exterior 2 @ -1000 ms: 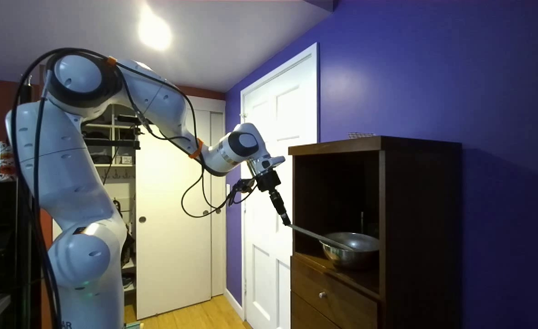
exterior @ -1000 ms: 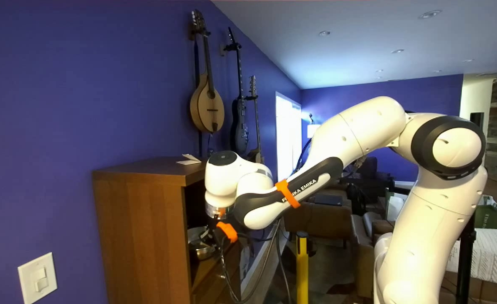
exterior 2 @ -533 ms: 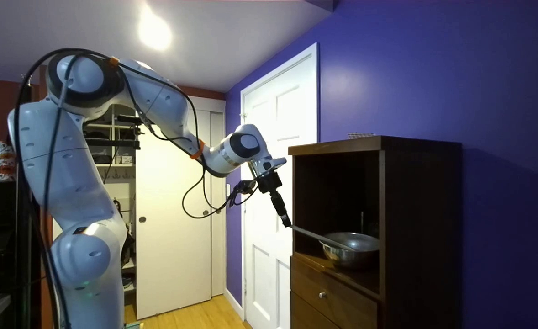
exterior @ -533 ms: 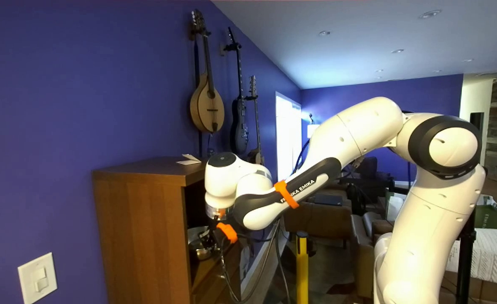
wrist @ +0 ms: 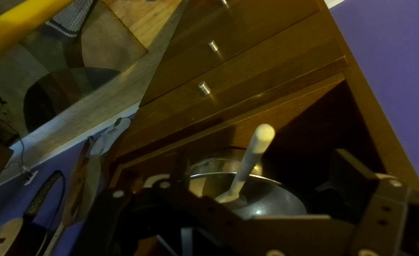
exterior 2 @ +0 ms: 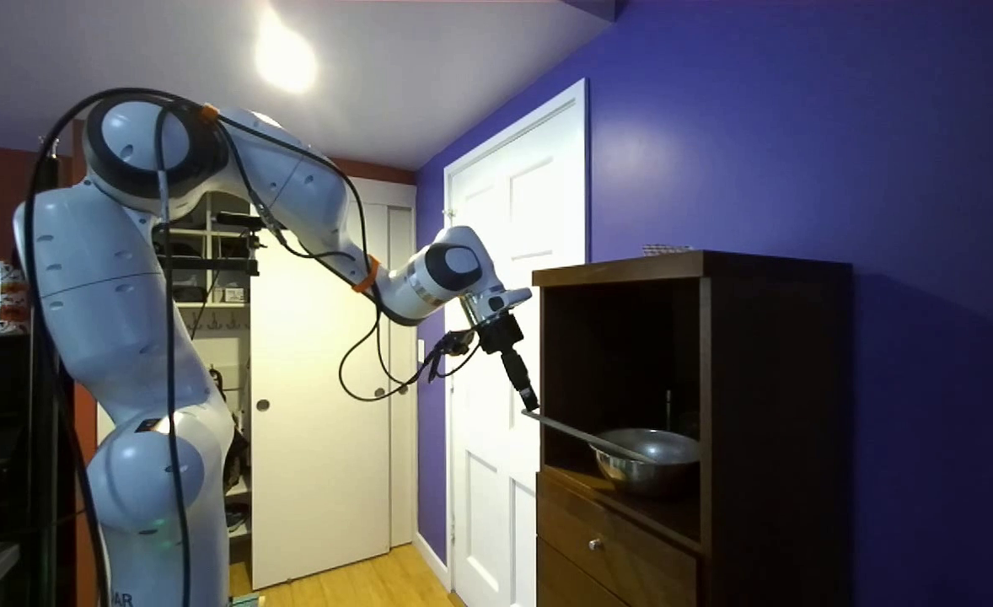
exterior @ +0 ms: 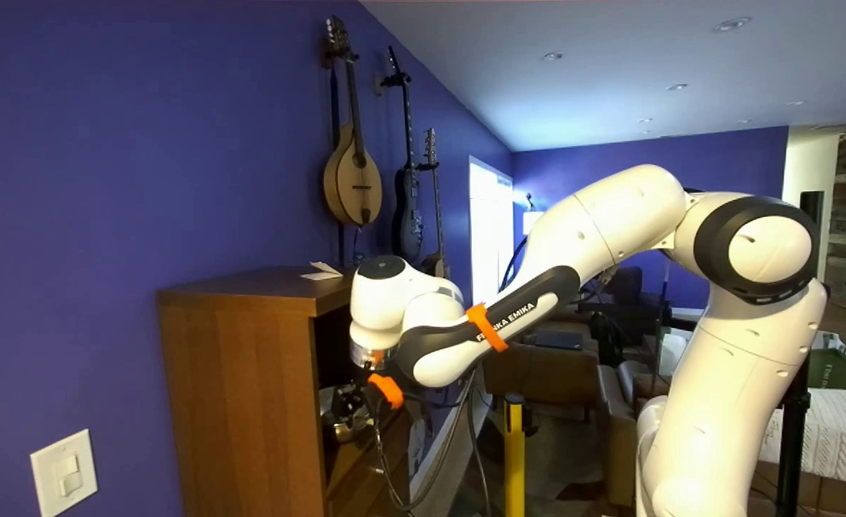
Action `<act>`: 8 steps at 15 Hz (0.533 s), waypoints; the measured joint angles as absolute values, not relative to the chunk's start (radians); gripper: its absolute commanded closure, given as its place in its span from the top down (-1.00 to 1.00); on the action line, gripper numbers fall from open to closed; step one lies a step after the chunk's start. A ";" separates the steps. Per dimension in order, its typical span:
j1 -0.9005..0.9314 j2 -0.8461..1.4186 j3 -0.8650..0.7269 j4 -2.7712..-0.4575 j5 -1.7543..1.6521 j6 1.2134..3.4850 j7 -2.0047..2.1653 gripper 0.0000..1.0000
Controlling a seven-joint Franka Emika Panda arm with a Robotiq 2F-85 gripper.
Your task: Put the wooden spoon in the silver bowl.
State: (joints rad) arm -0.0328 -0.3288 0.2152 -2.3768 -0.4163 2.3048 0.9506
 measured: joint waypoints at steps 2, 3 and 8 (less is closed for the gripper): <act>-0.030 -0.334 0.194 -2.377 -0.395 2.324 0.909 1.00; -0.028 -0.338 0.181 -2.377 -0.373 2.336 0.876 1.00; 0.026 -0.385 0.099 -2.379 -0.139 2.360 0.570 1.00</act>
